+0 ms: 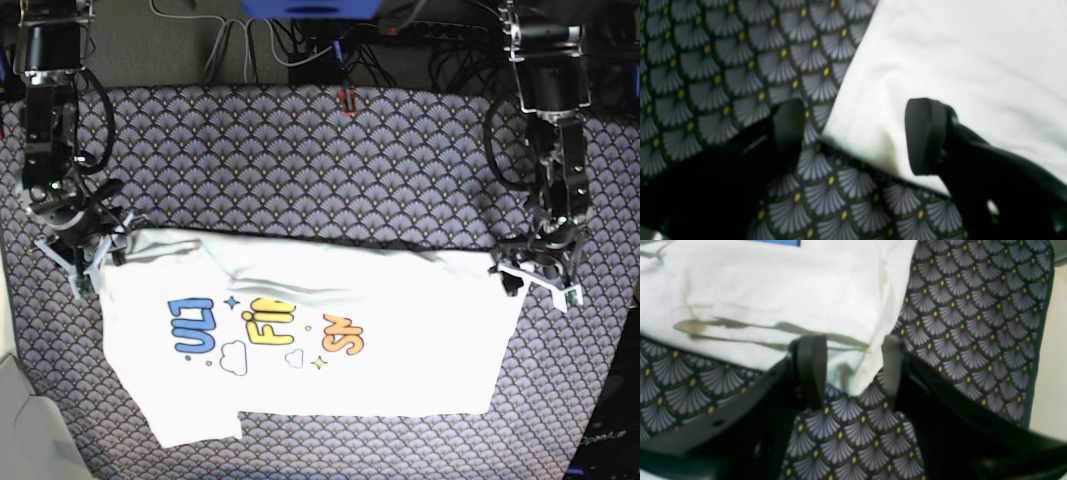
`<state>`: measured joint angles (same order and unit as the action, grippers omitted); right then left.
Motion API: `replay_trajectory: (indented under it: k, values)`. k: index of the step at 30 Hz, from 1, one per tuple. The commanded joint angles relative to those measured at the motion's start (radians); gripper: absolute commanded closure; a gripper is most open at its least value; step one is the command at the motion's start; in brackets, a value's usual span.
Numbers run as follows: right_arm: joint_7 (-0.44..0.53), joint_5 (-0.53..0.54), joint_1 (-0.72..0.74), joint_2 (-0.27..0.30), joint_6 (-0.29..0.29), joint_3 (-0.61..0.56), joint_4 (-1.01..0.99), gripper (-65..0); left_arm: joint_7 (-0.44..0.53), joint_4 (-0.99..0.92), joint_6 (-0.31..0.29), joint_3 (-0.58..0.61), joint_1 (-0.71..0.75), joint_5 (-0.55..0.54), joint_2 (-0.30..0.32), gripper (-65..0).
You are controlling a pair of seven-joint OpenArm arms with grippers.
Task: Fold the T-shirt properly
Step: 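Release the folded edge and regrasp it with both grippers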
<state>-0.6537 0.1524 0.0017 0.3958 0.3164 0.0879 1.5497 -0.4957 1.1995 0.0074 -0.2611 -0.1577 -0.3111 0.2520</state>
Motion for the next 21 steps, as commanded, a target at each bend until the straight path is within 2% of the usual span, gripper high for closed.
replay_trajectory:
  k: [1, 8, 13, 16, 18, 21]
  values:
    - [0.022, -0.001, 0.014, 0.015, -0.004, 0.006, 0.019, -28.5, 0.024, 0.015, 0.001, 0.0, -0.009, 0.0, 0.011, -45.5]
    - [0.021, -0.001, 0.014, 0.015, -0.004, 0.006, 0.019, -28.5, 0.032, -0.125, -0.004, -0.004, -0.019, -0.007, 0.011, -45.5]
    - [0.019, -0.001, 0.013, 0.016, -0.004, 0.006, 0.019, -28.5, 0.09, -0.14, -0.004, 0.0, -0.016, -0.007, 0.01, -45.4]
    - [0.021, -0.001, 0.013, 0.016, -0.004, 0.008, 0.019, -28.5, 0.093, -0.142, -0.004, 0.0, -0.016, -0.007, 0.01, -45.1]
    - [0.021, -0.001, 0.013, 0.016, -0.004, 0.029, 0.019, -28.5, 0.093, -0.142, -0.005, 0.0, -0.016, -0.007, 0.01, -41.6]
    - [0.019, -0.001, 0.013, 0.015, -0.004, 0.074, 0.019, -28.6, 0.093, -0.142, -0.005, 0.0, -0.018, -0.007, 0.01, -29.8]
